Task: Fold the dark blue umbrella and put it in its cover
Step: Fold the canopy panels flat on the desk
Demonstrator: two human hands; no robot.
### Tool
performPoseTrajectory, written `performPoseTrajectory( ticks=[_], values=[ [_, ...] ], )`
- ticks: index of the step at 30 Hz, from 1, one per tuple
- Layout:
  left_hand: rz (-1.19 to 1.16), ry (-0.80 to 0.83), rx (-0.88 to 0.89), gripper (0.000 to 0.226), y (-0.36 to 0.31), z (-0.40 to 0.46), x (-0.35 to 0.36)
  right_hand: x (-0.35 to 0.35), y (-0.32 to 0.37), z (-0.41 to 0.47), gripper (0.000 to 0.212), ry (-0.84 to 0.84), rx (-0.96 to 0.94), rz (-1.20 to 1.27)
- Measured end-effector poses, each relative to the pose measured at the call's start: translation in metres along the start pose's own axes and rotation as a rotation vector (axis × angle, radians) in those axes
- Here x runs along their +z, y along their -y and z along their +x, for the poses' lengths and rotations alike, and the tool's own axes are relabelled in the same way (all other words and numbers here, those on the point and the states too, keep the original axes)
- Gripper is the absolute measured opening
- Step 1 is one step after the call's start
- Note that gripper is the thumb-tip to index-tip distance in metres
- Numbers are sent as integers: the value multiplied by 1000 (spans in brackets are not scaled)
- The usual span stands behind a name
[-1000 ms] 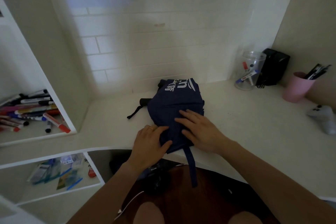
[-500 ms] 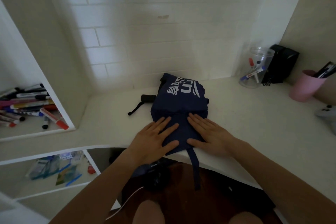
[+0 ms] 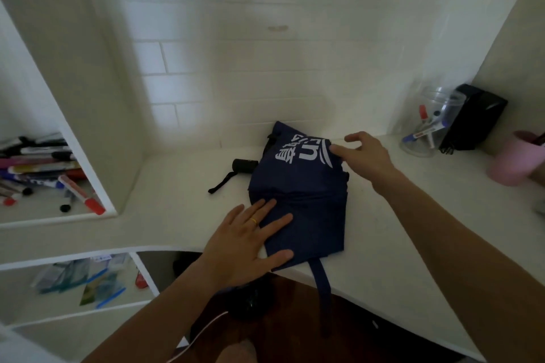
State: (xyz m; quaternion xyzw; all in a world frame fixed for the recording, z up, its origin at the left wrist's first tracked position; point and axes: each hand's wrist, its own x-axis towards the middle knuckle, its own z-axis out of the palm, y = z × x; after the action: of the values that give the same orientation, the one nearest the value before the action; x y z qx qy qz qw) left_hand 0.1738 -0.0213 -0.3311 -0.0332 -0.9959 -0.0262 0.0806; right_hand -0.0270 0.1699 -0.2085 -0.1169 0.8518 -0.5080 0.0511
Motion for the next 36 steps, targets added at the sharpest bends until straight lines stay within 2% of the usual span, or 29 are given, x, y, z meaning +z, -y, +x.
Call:
performPoseTrajectory(
  ticks=[3,5,8,10,12,16,19,23,27,32,34,36],
  values=[
    [-16,-5,-6,73,-1,0,0,17,13,17,57,150,158,192],
    [-23,-8,-9,72,0,-1,1,21,21,20,52,138,170,295],
    [-24,-11,-10,72,0,-1,0,13,30,14,45,106,102,529],
    [-20,-13,-7,73,0,-1,-1,5,31,-1,46,105,-7,577],
    [-23,-24,-4,73,0,-2,-1,-2,24,-25,42,91,-169,504],
    [-8,-26,-6,72,0,-3,-1,-7,-15,-77,27,11,-456,161],
    [-11,-36,-1,72,-1,-4,-2,-5,-45,-97,14,-46,-440,164],
    [-4,-25,3,70,-1,-5,-3,5,-64,-108,4,-46,-286,365],
    [16,-159,37,70,-5,-9,-3,14,-84,-113,9,110,-360,143],
    [79,-132,-93,82,-10,-12,-7,9,-93,-115,16,163,-387,-38],
    [40,-268,-229,83,-16,-15,-18,9,-97,-114,17,168,-405,-77],
    [-203,-569,-368,69,-23,-17,-33,10,-100,-114,17,173,-426,-93]
  ],
)
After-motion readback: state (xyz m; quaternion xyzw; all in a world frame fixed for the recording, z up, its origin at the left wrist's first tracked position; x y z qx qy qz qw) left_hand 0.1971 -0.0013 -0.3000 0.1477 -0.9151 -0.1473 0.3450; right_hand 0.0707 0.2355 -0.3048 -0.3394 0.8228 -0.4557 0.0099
